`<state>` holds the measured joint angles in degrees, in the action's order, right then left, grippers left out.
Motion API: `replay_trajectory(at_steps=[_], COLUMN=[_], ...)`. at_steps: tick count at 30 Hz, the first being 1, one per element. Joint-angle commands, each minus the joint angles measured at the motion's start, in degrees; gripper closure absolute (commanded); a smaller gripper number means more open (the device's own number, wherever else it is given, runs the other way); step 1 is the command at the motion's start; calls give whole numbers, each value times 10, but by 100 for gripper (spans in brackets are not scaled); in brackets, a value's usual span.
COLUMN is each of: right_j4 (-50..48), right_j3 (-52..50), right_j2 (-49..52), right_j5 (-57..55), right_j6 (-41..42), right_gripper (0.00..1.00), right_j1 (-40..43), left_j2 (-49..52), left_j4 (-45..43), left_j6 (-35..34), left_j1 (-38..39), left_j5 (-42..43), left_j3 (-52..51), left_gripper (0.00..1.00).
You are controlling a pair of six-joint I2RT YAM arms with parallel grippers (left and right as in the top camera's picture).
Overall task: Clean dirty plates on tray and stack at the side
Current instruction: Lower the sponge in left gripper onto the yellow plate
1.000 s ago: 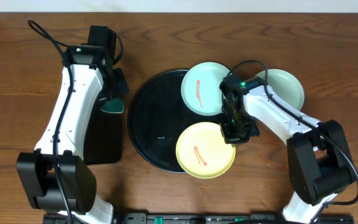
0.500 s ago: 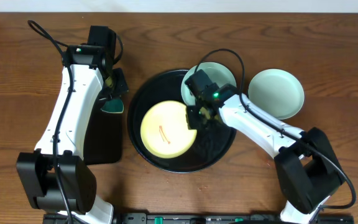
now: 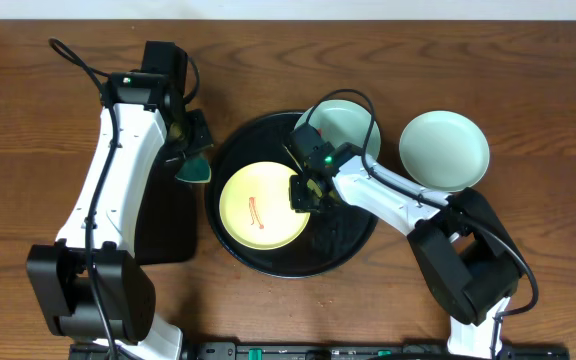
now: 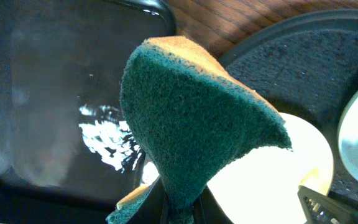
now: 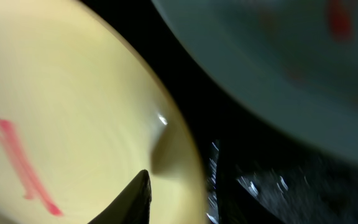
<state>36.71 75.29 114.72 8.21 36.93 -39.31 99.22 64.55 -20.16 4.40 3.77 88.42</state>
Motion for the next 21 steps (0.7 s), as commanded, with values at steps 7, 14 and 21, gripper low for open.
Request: replay_trajectory(at_steps=[7, 14, 21], right_j4=[-18, -16, -16], right_j3=[8, 8, 8], right_j2=[16, 16, 16], right_j5=[11, 11, 11], right_j6=[-25, -25, -25], right_gripper=[96, 99, 99], right_j1=[7, 8, 7], left_j2=[1, 1, 2], left_j4=[-4, -84, -192], left_j6=[-32, -101, -147], left_j1=[43, 93, 125], left_j5=[23, 23, 4], left_j3=[-52, -149, -242], left_gripper=[92, 92, 93])
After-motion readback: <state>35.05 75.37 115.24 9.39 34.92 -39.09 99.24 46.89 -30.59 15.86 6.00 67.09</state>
